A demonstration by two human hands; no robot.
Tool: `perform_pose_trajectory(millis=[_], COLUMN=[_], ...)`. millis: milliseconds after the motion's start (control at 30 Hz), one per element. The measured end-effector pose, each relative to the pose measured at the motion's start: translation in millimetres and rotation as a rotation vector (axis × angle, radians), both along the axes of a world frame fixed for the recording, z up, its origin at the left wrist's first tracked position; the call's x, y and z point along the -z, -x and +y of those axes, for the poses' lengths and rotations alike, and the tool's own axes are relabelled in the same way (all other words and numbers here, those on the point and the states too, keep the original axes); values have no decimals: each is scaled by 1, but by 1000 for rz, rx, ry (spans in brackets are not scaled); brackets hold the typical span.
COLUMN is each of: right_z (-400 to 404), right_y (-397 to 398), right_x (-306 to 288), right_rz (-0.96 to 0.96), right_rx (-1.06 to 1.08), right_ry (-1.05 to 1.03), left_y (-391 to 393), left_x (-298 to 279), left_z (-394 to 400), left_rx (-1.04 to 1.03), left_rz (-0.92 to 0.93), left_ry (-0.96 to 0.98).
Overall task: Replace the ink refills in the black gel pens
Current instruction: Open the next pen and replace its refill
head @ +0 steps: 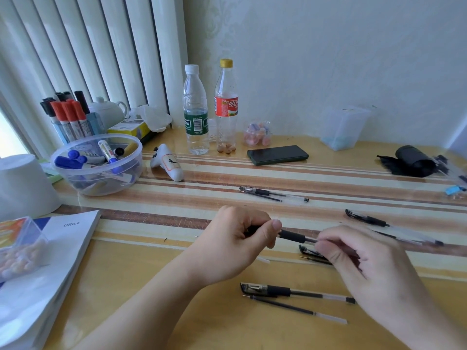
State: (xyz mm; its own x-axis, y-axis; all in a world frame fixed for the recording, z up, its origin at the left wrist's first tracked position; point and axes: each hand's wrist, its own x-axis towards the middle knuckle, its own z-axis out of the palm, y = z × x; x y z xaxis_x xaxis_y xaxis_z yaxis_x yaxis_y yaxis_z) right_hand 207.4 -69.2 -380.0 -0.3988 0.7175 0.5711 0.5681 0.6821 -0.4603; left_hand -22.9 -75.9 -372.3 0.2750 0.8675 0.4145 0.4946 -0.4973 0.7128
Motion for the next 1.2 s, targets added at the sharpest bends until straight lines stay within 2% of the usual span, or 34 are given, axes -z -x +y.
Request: perform_pose_trajectory(millis=[100,233,433,567,633,767,1067,1133,1200], right_z=[0,-1,5,14,15,13,12,12,12], right_y=[-1,-3,-11,-25,-27,-25,-21,-22,-21], right_x=[3,6,-4,-5,-6,-6,-5,-5,-5], right_rz=[29,9,-169,-228,-217,-189,-170,-169,-178], right_rx=[63,40,97,236,279,275,252,251,242], right_ry=[45,92,113,131,132,118,143,161,178], left_y=[2,4,45,100,113,113,124,123,112], left_x=[1,1,-15,-25,-21,-12,-9,-12,-13], left_z=[1,2,12,9,6,8,10,11,13], left_rx=[-7,14,-69,-57,-59,-113,-337,-429,-469], left_rz=[-22,-40,-22,45,119,428,621,646,642], left_ry=[26,82,143,336,442,542,491,374,171])
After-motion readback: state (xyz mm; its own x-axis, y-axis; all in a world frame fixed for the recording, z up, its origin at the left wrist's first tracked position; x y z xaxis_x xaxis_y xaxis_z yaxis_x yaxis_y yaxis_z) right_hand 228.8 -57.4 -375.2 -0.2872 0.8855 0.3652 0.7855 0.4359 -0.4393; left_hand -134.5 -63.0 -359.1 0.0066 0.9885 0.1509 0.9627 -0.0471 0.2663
